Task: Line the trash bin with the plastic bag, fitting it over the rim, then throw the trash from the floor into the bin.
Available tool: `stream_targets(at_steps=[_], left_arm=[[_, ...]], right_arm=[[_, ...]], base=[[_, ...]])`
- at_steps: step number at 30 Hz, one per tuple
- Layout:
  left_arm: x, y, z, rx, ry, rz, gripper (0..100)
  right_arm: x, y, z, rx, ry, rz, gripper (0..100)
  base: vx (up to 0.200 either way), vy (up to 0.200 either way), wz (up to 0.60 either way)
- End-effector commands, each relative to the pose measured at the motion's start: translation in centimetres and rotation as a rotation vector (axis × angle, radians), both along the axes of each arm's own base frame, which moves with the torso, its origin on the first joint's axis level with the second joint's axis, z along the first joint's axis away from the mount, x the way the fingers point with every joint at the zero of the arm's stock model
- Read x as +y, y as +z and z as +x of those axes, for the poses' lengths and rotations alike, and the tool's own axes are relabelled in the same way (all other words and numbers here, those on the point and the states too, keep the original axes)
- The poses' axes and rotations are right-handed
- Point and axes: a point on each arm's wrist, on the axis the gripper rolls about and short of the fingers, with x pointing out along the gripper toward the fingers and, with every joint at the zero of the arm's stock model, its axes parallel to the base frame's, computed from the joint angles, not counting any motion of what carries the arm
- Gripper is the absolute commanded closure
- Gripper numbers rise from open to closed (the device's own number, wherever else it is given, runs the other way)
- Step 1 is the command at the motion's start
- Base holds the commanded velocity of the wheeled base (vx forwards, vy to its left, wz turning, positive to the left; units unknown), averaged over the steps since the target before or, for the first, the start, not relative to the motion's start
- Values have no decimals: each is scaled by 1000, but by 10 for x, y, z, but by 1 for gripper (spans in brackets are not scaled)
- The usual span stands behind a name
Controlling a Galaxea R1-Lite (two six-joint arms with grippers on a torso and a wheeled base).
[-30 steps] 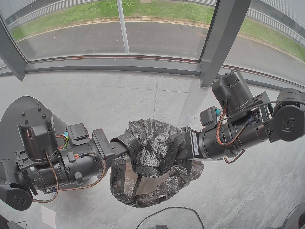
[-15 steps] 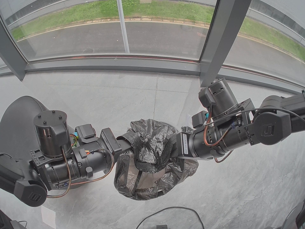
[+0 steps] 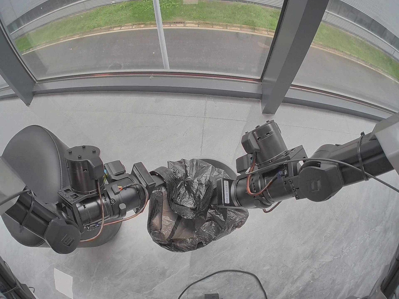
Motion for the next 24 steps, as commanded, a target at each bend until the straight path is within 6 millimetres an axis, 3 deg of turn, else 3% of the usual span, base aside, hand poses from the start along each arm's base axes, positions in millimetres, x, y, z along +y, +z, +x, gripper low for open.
stream_targets(at_steps=[1,17,24], left_arm=[[2,-10,15,20,24,8,100],[3,0,34,-30,52,-17,100],[2,1,49,-48,65,-25,100]], right_arm=[[5,-22,12,28,-11,-23,100],[3,-36,52,-116,-56,50,100],[7,-41,61,-157,-54,70,100]], base=[[0,0,0],[0,0,0],[0,0,0]])
